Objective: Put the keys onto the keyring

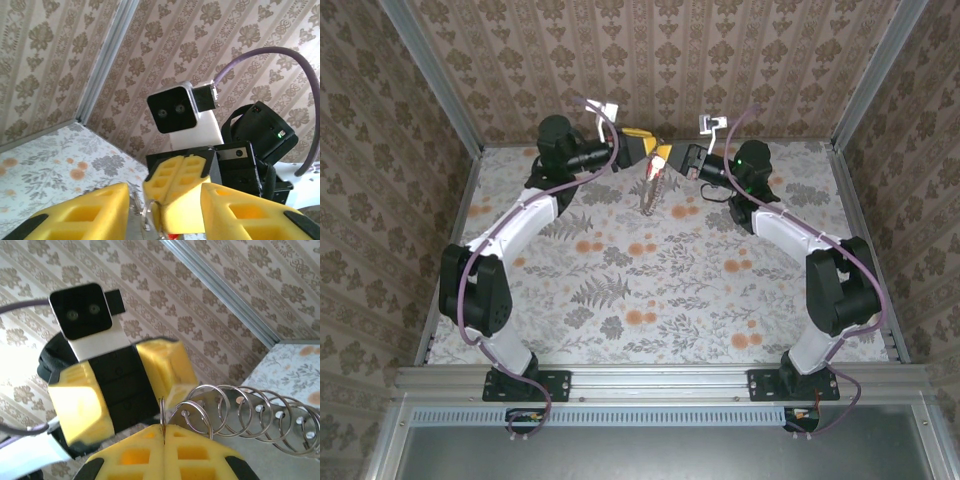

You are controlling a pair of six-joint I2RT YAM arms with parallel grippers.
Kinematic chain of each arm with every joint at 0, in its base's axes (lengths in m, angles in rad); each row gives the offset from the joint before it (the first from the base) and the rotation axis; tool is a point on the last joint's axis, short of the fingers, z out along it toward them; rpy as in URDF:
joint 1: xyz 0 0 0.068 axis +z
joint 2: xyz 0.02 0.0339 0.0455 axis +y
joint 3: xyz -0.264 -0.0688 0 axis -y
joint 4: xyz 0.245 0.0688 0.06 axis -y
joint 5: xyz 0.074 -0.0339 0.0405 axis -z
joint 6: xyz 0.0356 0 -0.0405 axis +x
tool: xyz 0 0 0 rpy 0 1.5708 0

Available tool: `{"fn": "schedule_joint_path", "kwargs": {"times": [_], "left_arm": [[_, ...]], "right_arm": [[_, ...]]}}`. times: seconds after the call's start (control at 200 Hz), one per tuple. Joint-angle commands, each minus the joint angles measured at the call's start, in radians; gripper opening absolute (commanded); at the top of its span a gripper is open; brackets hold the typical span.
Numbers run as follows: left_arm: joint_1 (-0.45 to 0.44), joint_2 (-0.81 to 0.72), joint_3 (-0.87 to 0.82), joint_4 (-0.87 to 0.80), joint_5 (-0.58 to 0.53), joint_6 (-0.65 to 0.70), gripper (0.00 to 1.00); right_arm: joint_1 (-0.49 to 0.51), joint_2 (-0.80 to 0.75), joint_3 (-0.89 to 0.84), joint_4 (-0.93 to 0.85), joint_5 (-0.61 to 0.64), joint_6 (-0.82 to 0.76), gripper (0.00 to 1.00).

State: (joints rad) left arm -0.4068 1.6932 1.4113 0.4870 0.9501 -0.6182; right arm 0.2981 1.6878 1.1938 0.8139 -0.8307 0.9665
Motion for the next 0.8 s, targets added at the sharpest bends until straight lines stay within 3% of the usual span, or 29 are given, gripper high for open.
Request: {"fn": "schedule_joint_path", "kwargs": {"times": [0.0,0.105,0.36,0.525,0.635,0.795], "left_arm": [[0.037,-0.029,0.070,-0.067,0.041,0.069,0.45],[0.063,-0.029,0.122,-0.208,0.084,0.157,0.48],[0.080,0.057,0.366,-0.796,0.225,0.545,0.50],[0.099,0.122,0.445,-0.907,0.327,0.600,0.47],[0.100,0.164,0.500,-0.985,0.374,0.632,0.40],[0.093,0.186,0.508,-1.021,0.405,0.654,0.39]], "right_arm": [[-0.017,-0.063,0.082,-0.174,-0.101,-0.163,0.00],[-0.027,-0.071,0.134,-0.365,-0.158,-0.312,0.00],[-0.029,-0.051,0.299,-0.868,-0.238,-0.705,0.00],[-0.028,-0.034,0.368,-1.077,-0.246,-0.872,0.00],[-0.028,-0.025,0.375,-1.102,-0.251,-0.891,0.00],[-0.023,-0.012,0.376,-1.117,-0.260,-0.900,0.00]]}}
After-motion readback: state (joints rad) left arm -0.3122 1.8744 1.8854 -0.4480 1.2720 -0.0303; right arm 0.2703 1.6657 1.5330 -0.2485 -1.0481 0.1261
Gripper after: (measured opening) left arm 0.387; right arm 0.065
